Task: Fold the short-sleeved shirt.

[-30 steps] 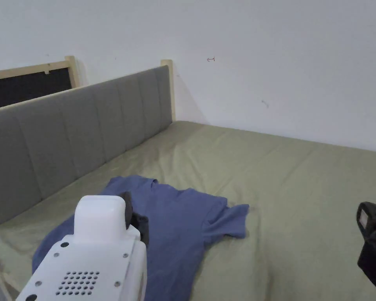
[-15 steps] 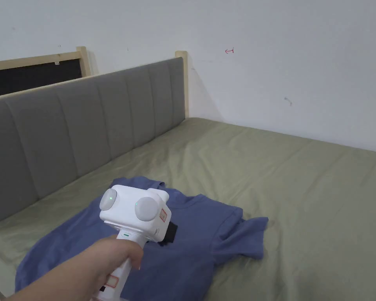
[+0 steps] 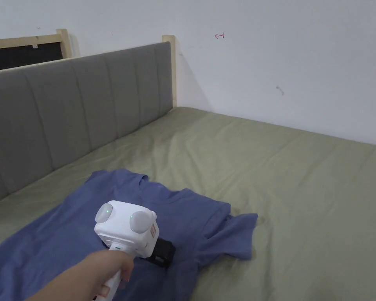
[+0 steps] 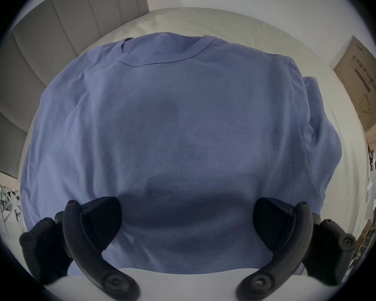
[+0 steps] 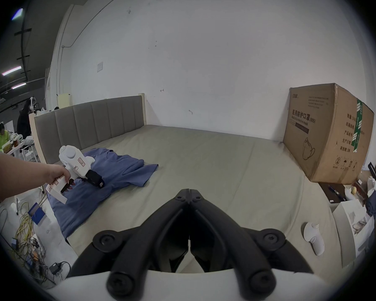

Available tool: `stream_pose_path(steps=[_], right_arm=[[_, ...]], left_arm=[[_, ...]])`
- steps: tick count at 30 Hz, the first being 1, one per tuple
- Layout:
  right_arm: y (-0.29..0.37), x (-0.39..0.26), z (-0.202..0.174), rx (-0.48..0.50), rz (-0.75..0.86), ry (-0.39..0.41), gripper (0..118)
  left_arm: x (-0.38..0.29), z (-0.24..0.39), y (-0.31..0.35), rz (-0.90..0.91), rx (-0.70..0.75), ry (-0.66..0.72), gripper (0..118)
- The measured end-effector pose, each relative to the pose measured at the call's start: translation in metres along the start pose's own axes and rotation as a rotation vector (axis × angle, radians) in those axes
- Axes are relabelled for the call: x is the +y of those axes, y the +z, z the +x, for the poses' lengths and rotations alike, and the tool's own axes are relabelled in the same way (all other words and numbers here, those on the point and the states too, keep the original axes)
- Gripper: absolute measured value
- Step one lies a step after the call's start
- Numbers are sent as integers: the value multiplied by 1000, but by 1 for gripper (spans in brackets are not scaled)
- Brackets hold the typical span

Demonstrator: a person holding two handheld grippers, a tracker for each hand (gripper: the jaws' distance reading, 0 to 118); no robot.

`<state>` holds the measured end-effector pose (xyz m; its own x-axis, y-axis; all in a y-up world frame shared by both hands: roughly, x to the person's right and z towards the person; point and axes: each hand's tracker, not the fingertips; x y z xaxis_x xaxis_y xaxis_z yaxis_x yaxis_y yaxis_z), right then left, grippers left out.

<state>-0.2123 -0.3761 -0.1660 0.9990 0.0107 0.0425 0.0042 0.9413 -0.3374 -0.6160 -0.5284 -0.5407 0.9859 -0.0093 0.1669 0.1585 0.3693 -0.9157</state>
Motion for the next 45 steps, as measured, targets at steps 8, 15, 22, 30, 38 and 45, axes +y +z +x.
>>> stream_pose_path(steps=[8, 15, 22, 30, 38, 45], right_arm=[[2, 8, -8, 24, 18, -52, 0], [26, 35, 4, 23, 71, -89, 0], [66, 51, 23, -34, 156, -102, 0], [107, 51, 50, -87, 191, -171, 0], [151, 60, 77, -145, 228, -200, 0], [152, 35, 97, -226, 177, -173, 0]], left_arm=[[-14, -10, 58, 160, -16, -15, 0], [-3, -40, 161, 347, 19, 62, 0], [-17, -16, 333, 614, 0, -90, 0], [-49, 108, 492, 847, -240, -288, 0], [-68, 258, 503, 854, -516, -491, 0], [-77, 383, 320, 482, -594, -526, 0]])
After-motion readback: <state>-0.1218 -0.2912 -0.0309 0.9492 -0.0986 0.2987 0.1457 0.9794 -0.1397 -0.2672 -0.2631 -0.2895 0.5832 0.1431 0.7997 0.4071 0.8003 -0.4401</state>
